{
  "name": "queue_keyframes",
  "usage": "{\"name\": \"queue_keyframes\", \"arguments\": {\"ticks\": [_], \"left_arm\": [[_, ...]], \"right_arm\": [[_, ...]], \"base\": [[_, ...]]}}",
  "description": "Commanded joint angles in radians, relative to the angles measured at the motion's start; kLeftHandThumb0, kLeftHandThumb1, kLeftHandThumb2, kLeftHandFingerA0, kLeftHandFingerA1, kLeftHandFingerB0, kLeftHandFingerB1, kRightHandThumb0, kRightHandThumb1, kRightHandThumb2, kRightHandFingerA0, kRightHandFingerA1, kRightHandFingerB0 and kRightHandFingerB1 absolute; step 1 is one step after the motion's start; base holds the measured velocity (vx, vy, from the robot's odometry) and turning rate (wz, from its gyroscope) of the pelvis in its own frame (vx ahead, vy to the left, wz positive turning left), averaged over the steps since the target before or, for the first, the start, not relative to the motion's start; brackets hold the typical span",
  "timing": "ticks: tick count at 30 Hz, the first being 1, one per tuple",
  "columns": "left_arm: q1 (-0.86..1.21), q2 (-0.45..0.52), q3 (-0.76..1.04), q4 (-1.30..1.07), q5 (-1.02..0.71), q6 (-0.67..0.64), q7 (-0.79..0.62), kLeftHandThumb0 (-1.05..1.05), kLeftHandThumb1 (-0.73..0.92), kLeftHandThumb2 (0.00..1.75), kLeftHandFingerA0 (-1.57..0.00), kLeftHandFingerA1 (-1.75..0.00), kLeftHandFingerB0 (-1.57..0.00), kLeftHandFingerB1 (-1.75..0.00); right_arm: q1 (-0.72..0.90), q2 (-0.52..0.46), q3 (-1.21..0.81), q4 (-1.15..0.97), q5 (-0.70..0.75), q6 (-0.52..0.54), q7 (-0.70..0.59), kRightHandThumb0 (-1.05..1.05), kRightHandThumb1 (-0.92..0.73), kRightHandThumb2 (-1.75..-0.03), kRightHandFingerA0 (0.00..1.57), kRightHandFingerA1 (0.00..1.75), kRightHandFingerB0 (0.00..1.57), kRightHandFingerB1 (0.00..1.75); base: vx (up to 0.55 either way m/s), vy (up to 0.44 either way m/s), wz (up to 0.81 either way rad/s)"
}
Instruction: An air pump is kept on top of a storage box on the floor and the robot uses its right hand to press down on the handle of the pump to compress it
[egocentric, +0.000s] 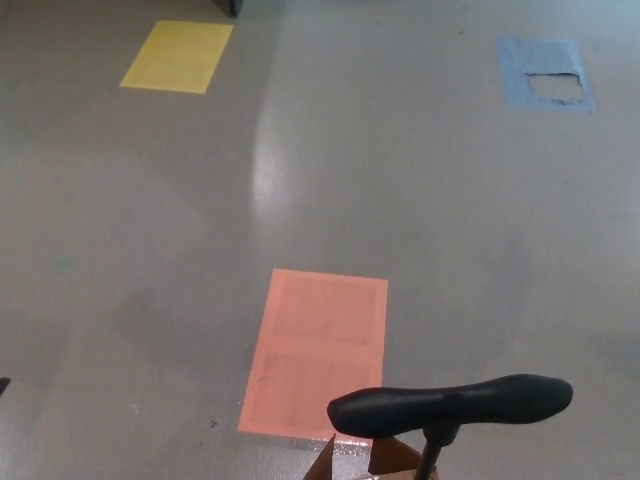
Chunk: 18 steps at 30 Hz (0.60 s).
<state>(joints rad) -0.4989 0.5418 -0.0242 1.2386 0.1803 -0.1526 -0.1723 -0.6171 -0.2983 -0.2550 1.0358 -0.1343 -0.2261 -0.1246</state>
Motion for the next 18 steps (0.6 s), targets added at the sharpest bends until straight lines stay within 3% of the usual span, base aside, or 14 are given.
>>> {"name": "queue_keyframes", "arguments": {"ticks": [1, 4, 5, 9, 10, 15, 18], "left_arm": [[0.004, 0.015, -0.004, 0.021, 0.010, -0.037, -0.015, -0.57, 0.81, 0.63, -0.26, -0.32, -0.22, -0.28], [0.003, 0.017, -0.006, 0.020, 0.013, -0.038, -0.015, -0.57, 0.80, 0.64, -0.27, -0.33, -0.22, -0.29], [0.002, 0.019, -0.005, 0.020, 0.011, -0.038, -0.015, -0.58, 0.80, 0.64, -0.27, -0.33, -0.22, -0.29], [0.001, 0.018, 0.003, 0.022, 0.003, -0.036, -0.017, -0.57, 0.79, 0.64, -0.26, -0.33, -0.22, -0.29], [0.001, 0.017, 0.003, 0.022, 0.003, -0.037, -0.016, -0.58, 0.79, 0.63, -0.27, -0.32, -0.23, -0.29], [0.008, 0.015, -0.005, 0.021, 0.011, -0.043, -0.014, -0.57, 0.80, 0.64, -0.27, -0.32, -0.22, -0.29], [0.006, 0.017, -0.011, 0.020, 0.017, -0.039, -0.016, -0.57, 0.80, 0.64, -0.26, -0.32, -0.22, -0.29]], "right_arm": [[0.111, 0.001, -0.128, -0.426, 0.144, -0.101, -0.067, -0.77, -0.76, -1.07, 0.03, 0.33, 0.10, 0.31], [0.147, 0.008, -0.155, -0.649, 0.162, -0.075, -0.061, -0.72, -0.78, -1.06, 0.03, 0.29, 0.06, 0.27], [0.151, 0.009, -0.158, -0.687, 0.166, -0.075, -0.058, -0.72, -0.76, -1.07, 0.00, 0.30, 0.11, 0.29], [0.180, -0.009, -0.172, -0.921, 0.145, -0.009, -0.050, -0.80, -0.80, -1.10, 0.07, 0.27, 0.07, 0.23], [0.176, -0.009, -0.177, -0.966, 0.139, 0.010, -0.057, -0.74, -0.92, -0.71, 0.13, 0.27, 0.10, 0.23], [0.164, -0.033, -0.194, -1.179, 0.108, 0.129, -0.045, -0.75, -0.92, -0.70, 0.12, 0.25, 0.08, 0.22], [0.147, -0.047, -0.199, -1.230, 0.121, 0.145, -0.029, -0.71, -0.92, -0.70, 0.10, 0.25, 0.08, 0.22]], "base": [[0.00, 0.000, 0.00], [0.00, 0.000, 0.00], [0.00, 0.000, 0.00], [0.00, 0.000, 0.00], [0.00, 0.000, 0.00], [0.00, 0.000, 0.00], [0.00, 0.000, 0.00]]}}
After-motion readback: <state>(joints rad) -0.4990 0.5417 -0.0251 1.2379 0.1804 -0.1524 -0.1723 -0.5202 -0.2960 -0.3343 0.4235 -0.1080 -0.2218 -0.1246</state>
